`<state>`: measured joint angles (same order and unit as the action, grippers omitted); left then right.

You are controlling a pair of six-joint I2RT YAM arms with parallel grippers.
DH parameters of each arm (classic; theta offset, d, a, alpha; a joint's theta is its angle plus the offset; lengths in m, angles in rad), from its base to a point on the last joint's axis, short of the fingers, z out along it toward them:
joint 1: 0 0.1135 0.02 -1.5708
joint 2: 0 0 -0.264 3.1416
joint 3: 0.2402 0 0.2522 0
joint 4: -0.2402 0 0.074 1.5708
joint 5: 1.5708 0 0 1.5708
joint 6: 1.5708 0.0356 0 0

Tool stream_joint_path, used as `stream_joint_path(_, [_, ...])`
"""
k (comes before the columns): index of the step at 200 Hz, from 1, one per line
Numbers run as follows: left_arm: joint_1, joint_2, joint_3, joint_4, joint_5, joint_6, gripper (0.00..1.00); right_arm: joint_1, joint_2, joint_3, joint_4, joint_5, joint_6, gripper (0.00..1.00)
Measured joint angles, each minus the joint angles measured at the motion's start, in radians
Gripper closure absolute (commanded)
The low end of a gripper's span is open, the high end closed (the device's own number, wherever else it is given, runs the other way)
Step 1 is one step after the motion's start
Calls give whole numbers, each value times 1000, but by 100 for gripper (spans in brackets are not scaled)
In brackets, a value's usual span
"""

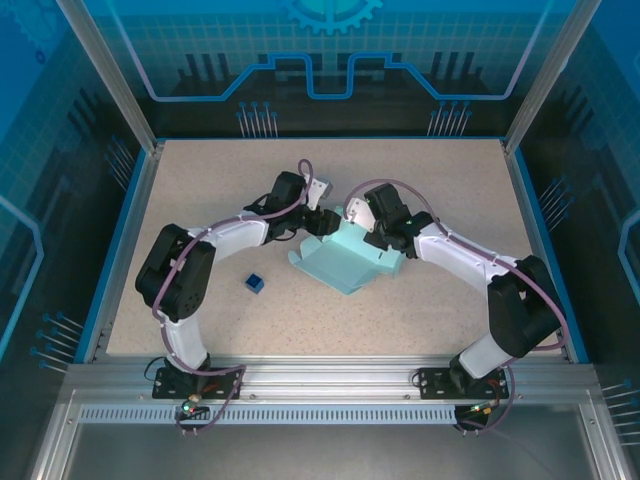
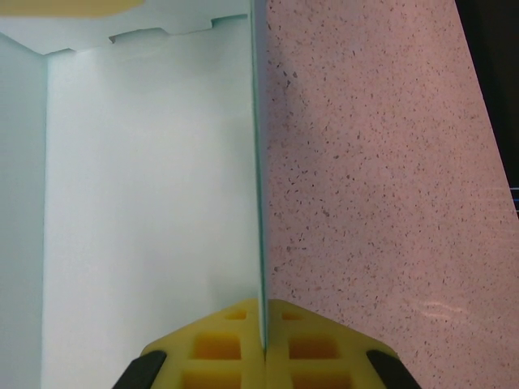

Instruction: Fold the paper box

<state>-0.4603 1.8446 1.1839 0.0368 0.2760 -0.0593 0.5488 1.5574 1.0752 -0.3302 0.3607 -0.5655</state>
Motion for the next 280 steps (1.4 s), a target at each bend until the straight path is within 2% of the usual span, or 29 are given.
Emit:
stream_joint_path(96, [-3, 58, 37, -20, 26, 44, 73, 0, 0, 15, -10, -6, -11, 100])
stream_joint_path(144, [-7, 59, 37, -13, 29, 46, 85, 0, 0, 20, -13, -5, -11, 100])
stream_joint_path(188, [-18, 59, 37, -11, 2, 69, 91, 0, 0, 21, -14, 5, -23, 100])
stream_joint_path(200, [-25, 59, 37, -7, -16, 70, 90, 0, 0, 21, -14, 9, -30, 100])
stream_joint_path(241, [-40, 64, 23, 48, -63, 66, 78, 0, 0, 13, 18, 32, -63, 100])
stream_joint_path(266, [-42, 76, 3, 100, -70, 56, 69, 0, 0, -24, 80, 33, -90, 100])
stream_joint_path(280, [-45, 86, -2, 121, -69, 54, 60, 1, 0, -43, 117, 35, -106, 100])
